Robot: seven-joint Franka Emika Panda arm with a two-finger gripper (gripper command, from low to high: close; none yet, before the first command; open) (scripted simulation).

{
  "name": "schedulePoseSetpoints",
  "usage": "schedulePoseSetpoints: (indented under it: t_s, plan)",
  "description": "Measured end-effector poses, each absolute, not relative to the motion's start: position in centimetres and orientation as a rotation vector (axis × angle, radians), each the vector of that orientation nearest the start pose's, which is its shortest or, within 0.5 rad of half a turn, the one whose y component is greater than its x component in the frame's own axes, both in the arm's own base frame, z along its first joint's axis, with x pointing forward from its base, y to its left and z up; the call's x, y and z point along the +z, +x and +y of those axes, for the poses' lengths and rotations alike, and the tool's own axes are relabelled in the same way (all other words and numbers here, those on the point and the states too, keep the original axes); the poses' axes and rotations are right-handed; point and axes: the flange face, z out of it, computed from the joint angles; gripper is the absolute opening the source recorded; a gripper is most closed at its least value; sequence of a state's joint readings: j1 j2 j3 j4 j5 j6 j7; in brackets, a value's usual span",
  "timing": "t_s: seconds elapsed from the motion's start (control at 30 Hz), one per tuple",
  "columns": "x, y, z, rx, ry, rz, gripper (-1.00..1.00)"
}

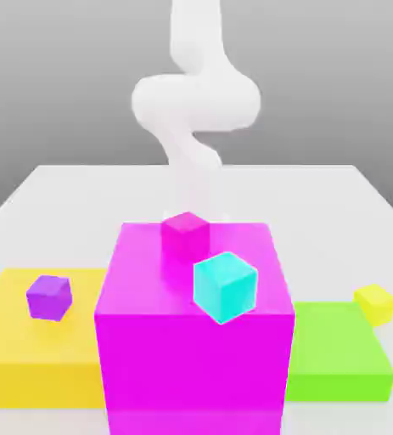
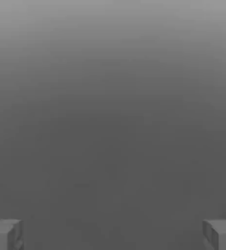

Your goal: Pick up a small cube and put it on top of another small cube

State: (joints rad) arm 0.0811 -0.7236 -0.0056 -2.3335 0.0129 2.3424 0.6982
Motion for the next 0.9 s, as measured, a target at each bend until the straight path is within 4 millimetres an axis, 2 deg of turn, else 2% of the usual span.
schedulePoseSetpoints:
  t_s: [0.1, 0.2, 0.3, 0.4, 0.57, 0.67, 0.73, 0.83, 0.9]
  plan:
    - [61.9, 40.3, 6.9, -0.844, -2.695, 0.565, 0.0]
    - [56.6, 41.7, 11.3, -0.744, -2.794, 0.292, 0.0]
    - [51.2, 42.0, 15.7, -0.643, -2.862, 0.009, 0.0]
    - [45.6, 41.2, 20.1, -0.54, -2.899, -0.285, 0.0]
    - [36.6, 37.7, 26.3, -0.367, -2.888, -0.787, 0.0]
    - [31.3, 34.5, 29.2, -0.262, -2.838, -1.089, 0.0]
    - [27.9, 31.5, 31.2, -0.189, -2.772, -1.315, 0.0]
    - [23.1, 27.3, 32.7, -0.082, -2.659, -1.616, 0.0]
    - [20.2, 25.5, 32.7, -0.024, -2.598, -1.753, 0.0]
